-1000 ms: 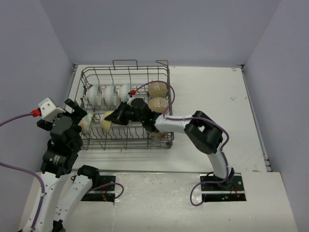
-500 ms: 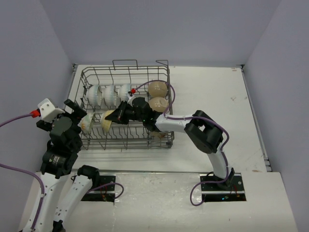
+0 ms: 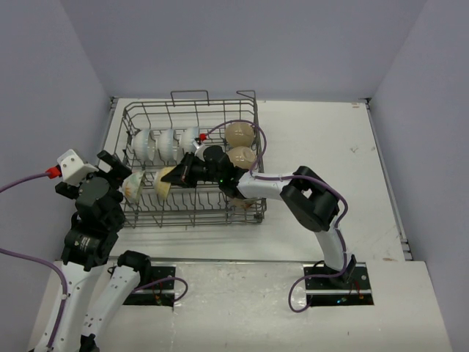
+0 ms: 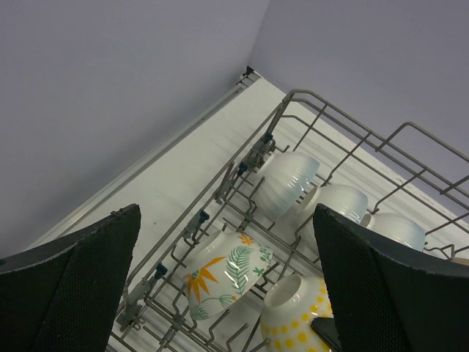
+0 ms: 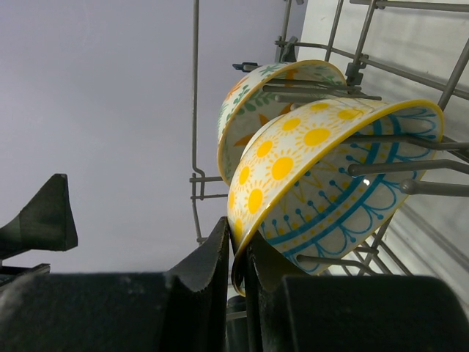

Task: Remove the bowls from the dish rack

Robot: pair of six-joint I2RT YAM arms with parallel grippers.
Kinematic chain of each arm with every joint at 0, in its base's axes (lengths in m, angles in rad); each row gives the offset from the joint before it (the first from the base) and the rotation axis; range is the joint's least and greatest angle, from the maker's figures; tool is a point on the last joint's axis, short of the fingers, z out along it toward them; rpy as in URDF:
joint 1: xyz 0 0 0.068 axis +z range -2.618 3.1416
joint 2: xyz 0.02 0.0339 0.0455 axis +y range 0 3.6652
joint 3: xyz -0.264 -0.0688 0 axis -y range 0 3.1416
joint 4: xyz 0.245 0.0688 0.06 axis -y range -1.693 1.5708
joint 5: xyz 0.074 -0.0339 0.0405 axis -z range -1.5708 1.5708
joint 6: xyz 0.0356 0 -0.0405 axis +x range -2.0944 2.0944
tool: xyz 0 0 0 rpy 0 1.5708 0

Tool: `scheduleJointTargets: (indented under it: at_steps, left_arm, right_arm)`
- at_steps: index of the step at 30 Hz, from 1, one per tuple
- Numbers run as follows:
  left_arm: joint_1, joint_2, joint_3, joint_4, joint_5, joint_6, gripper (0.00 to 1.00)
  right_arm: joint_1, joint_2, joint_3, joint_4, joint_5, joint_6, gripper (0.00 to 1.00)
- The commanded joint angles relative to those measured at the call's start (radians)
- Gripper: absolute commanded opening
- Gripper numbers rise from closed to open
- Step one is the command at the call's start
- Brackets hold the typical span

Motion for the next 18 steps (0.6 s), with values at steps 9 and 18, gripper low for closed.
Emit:
scheduleJointTargets:
  at_steps: [9, 18]
  left_arm:
    - [-0.007, -0.002, -0.006, 0.047, -0.011, 0.017, 1.0]
    - [-0.007, 0.0, -0.006, 0.048, -0.011, 0.017, 1.0]
  right_arm:
    - [-0.029, -0.081, 0.109, 0.339, 0.007, 0.055, 0.0]
    - [-0.029, -0.084, 0.124, 0.381, -0.009, 0.068, 0.0]
